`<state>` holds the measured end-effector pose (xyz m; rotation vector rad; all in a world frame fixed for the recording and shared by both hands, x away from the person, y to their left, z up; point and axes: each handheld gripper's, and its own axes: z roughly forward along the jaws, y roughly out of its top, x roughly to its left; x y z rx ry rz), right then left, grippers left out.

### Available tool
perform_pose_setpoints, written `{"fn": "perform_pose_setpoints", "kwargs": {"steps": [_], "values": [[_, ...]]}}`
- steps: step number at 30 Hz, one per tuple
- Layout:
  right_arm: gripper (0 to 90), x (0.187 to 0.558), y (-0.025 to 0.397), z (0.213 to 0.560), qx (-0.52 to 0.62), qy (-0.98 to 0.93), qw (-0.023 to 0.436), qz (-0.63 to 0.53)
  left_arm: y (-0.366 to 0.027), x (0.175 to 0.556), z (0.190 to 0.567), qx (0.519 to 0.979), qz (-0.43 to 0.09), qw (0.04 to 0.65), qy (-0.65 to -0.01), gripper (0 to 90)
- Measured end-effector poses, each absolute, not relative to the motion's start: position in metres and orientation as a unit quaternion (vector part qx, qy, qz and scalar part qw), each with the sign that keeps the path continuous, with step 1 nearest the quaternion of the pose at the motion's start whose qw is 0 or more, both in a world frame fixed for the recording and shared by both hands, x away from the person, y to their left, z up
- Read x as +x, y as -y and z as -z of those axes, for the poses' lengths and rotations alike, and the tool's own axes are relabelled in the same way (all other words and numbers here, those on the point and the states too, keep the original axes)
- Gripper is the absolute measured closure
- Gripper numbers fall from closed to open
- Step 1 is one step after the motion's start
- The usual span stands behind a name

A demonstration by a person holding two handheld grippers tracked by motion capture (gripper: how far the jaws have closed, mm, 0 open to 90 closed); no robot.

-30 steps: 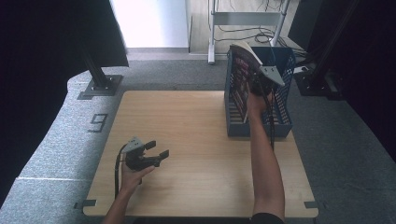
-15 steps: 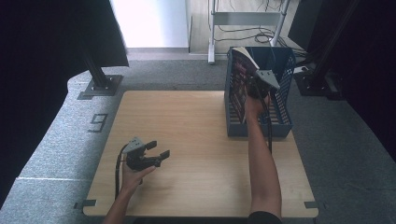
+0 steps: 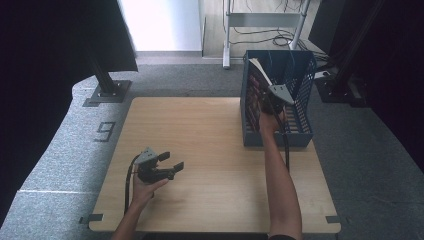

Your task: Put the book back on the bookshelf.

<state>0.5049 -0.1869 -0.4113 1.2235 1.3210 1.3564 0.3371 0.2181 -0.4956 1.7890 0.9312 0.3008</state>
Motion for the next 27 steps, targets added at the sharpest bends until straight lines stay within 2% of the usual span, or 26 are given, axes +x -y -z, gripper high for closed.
{"fn": "perform_pose_setpoints", "kwargs": {"steps": [9, 18, 27], "values": [[79.4, 0.483, 0.189, 0.415, 0.484, -0.561, 0.417, -0.527, -0.215, 0.334, 0.491, 0.749, -0.127, 0.527, -0.382, 19.2], [76.1, 0.482, 0.187, 0.418, 0.484, -0.583, 0.403, -0.513, -0.216, 0.332, 0.489, 0.746, -0.128, 0.531, -0.381, 19.2], [81.1, 0.486, 0.187, 0.425, 0.498, -0.59, 0.411, -0.484, -0.216, 0.331, 0.488, 0.746, -0.129, 0.531, -0.381, 19.2]]}}
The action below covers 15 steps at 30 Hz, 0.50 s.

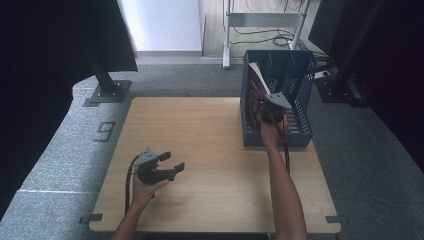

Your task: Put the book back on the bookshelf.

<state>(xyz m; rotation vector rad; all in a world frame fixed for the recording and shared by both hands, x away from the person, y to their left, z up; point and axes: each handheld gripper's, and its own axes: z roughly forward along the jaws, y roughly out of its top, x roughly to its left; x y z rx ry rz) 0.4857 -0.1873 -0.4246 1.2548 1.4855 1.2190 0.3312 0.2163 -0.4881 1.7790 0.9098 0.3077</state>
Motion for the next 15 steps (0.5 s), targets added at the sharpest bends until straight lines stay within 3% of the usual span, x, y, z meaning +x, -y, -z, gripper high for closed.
{"fn": "perform_pose_setpoints", "kwargs": {"steps": [15], "values": [[81.3, 0.507, 0.191, 0.429, 0.52, -0.553, 0.422, -0.496, -0.223, 0.332, 0.489, 0.742, -0.133, 0.53, -0.389, 19.4]]}}
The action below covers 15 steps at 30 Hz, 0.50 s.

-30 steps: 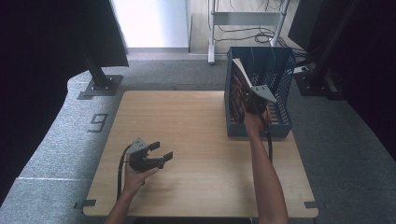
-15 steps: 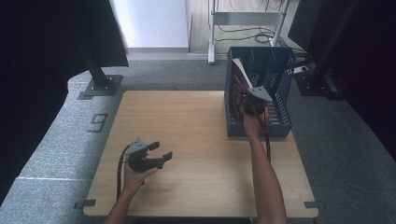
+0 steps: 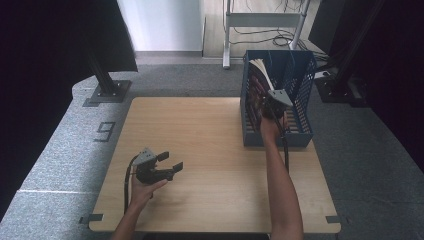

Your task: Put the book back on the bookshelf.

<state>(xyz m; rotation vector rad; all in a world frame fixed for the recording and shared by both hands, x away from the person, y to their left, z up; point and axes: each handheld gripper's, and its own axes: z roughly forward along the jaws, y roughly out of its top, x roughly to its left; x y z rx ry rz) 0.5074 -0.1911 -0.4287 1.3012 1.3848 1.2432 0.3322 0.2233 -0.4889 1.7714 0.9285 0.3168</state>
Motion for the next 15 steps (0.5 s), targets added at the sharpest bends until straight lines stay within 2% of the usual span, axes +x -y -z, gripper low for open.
{"fn": "perform_pose_setpoints", "kwargs": {"steps": [10, 15], "values": [[80.7, 0.509, 0.173, 0.434, 0.482, -0.569, 0.436, -0.503, -0.226, 0.333, 0.491, 0.741, -0.131, 0.528, -0.394, 19.3], [71.9, 0.505, 0.164, 0.434, 0.454, -0.602, 0.422, -0.503, -0.225, 0.331, 0.49, 0.741, -0.132, 0.529, -0.392, 19.3]]}}
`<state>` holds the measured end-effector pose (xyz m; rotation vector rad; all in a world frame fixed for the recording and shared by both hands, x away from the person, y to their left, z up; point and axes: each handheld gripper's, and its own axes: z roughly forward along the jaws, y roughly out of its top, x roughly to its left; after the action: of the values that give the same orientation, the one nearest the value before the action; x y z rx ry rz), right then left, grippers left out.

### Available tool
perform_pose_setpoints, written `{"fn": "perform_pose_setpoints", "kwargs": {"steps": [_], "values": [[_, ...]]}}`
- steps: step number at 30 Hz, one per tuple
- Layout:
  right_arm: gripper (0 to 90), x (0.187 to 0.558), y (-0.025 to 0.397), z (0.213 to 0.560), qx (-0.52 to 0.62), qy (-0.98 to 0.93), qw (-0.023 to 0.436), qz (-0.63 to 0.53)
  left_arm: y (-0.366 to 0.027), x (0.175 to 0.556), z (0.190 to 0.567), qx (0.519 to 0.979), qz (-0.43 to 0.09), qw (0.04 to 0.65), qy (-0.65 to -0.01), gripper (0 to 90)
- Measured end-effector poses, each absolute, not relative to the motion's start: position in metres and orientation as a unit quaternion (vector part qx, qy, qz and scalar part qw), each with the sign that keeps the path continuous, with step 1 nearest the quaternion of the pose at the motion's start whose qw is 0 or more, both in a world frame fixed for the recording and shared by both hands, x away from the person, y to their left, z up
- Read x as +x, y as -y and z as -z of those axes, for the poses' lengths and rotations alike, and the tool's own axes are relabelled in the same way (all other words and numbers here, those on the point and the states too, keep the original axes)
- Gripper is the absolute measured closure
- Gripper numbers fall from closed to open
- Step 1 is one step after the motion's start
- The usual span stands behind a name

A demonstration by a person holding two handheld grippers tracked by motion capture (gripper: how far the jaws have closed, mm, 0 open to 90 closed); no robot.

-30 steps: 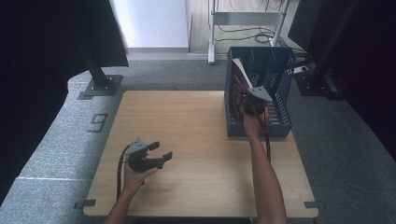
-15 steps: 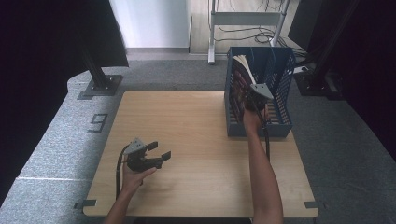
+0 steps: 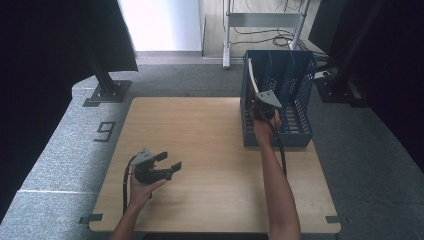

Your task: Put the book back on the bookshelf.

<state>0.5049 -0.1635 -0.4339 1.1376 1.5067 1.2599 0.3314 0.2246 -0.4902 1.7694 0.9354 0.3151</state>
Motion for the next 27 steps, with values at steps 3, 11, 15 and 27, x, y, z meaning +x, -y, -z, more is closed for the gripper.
{"fn": "perform_pose_setpoints", "kwargs": {"steps": [3, 11, 15, 27], "values": [[68.8, 0.503, 0.162, 0.435, 0.449, -0.615, 0.416, -0.497, -0.224, 0.33, 0.489, 0.741, -0.132, 0.53, -0.39, 19.3], [69.7, 0.495, 0.166, 0.439, 0.447, -0.621, 0.407, -0.499, -0.221, 0.33, 0.49, 0.744, -0.13, 0.529, -0.387, 19.3], [70.0, 0.499, 0.167, 0.44, 0.442, -0.617, 0.41, -0.505, -0.223, 0.332, 0.49, 0.742, -0.132, 0.53, -0.389, 19.3], [67.1, 0.512, 0.165, 0.437, 0.441, -0.612, 0.409, -0.513, -0.226, 0.332, 0.49, 0.739, -0.131, 0.532, -0.392, 19.3]]}}
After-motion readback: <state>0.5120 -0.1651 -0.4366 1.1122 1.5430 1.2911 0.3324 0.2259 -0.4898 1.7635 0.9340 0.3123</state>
